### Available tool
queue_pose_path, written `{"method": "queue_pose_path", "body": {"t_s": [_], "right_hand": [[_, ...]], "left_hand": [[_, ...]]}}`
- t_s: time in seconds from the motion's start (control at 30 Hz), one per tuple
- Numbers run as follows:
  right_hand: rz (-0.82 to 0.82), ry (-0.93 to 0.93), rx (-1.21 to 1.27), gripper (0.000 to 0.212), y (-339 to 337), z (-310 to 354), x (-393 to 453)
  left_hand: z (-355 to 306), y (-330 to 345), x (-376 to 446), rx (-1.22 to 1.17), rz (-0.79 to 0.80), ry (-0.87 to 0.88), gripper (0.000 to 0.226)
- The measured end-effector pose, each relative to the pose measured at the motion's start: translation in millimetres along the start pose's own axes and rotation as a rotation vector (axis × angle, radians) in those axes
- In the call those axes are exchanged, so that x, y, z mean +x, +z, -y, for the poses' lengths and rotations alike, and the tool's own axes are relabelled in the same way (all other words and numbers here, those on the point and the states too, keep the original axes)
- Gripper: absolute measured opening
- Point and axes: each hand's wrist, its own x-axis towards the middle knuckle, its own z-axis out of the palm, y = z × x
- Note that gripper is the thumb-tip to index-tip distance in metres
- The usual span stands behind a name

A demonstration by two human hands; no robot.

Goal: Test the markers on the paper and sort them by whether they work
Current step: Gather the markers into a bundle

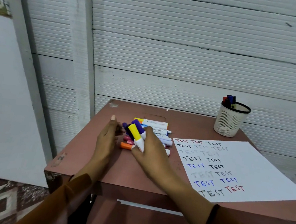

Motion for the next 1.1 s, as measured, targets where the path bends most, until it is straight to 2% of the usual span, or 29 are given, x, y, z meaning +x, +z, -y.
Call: {"method": "queue_pose_path", "body": {"t_s": [0.17, 0.3, 0.4, 0.5, 0.6, 0.67, 0.77, 0.93, 1.1], "right_hand": [[-0.154, 0.15, 0.403, 0.02, 5.1, 4.2, 1.5], [-0.246, 0.129, 0.596, 0.026, 13.8, 0.8, -0.8], [-0.239, 0.09, 0.631, 0.033, 19.6, -0.5, -5.4], [-0.211, 0.098, 0.602, 0.029, 25.9, -3.6, -5.1], [-0.174, 0.083, 0.523, 0.027, 32.8, -4.1, -1.3], [-0.163, 0.052, 0.469, 0.035, 36.3, -2.3, 0.6], [-0.169, 0.04, 0.456, 0.047, 39.7, -0.5, 3.8], [-0.157, 0.007, 0.437, 0.065, 44.5, -2.3, 4.8], [-0.186, 0.051, 0.332, 0.07, 46.8, -5.1, 7.7]], "left_hand": [[-7.3, 3.5, -6.6, 0.026, 0.048, 0.068, 0.052], [-10.1, 5.7, -13.7, 0.069, 0.123, 0.158, 0.046], [-11.2, 6.1, -16.4, 0.024, 0.222, 0.151, 0.055], [-9.2, 5.3, -20.1, -0.022, 0.362, 0.172, 0.065], [-5.4, 3.5, -22.3, 0.063, 0.489, 0.19, 0.06], [-3.0, 3.6, -22.2, 0.053, 0.524, 0.155, 0.059], [-3.6, 3.7, -23.1, -0.026, 0.494, 0.128, 0.063], [-4.9, 2.7, -23.8, 0.01, 0.376, 0.263, 0.055], [-5.8, 3.3, -22.8, -0.011, 0.28, 0.306, 0.016]]}}
